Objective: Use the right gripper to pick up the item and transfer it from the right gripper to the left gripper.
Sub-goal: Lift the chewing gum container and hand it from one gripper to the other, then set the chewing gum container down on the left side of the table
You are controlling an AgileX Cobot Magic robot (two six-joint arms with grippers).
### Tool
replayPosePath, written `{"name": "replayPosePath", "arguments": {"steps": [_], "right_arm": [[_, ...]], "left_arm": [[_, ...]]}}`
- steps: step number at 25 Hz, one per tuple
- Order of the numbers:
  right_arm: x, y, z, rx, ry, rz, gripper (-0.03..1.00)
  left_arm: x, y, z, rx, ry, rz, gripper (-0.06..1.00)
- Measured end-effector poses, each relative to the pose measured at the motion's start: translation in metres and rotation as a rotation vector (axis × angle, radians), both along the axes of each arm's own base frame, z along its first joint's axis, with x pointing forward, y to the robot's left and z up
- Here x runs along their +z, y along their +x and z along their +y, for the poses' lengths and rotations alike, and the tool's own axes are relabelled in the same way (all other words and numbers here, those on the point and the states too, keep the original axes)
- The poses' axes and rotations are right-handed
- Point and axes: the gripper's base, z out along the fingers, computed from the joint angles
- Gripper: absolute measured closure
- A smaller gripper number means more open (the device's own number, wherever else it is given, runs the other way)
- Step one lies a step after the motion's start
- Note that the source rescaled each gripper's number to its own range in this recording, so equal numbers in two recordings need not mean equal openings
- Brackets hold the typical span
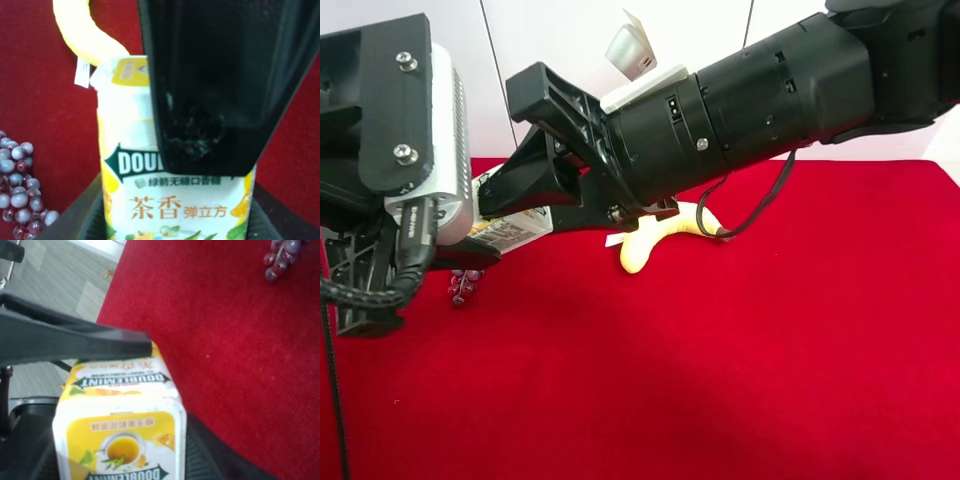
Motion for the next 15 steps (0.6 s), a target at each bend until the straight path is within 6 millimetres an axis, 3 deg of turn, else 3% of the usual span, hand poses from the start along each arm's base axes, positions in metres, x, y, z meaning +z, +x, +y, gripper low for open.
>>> {"name": "replayPosePath", "arguments": {"steps": [4,5,7,9,11,15], "right_arm": [[0.0,0.0,0.0,0.0,0.0,0.0,0.95],[0.0,-0.0001,0.0,0.002,0.0,-0.001,0.84],[-0.0002,-0.0007,0.0,0.009,-0.002,0.0,0.44],[-0.0003,-0.0006,-0.0001,0.009,-0.004,-0.002,0.15],[-0.0003,-0.0001,-0.0002,0.003,-0.005,-0.005,0.08],[-0.0004,0.0008,-0.0003,-0.005,-0.006,-0.01,0.05]], "left_arm": [[0.0,0.0,0.0,0.0,0.0,0.0,0.93],[0.0,0.0,0.0,0.0,0.0,0.0,0.93],[0.0,0.0,0.0,0.0,0.0,0.0,0.93],[-0.0001,-0.0001,0.0001,0.0,0.002,0.001,0.93],[-0.0001,-0.0001,0.0001,0.0,0.002,0.001,0.93],[-0.0003,-0.0002,0.0002,0.0,0.003,0.003,0.93]]}}
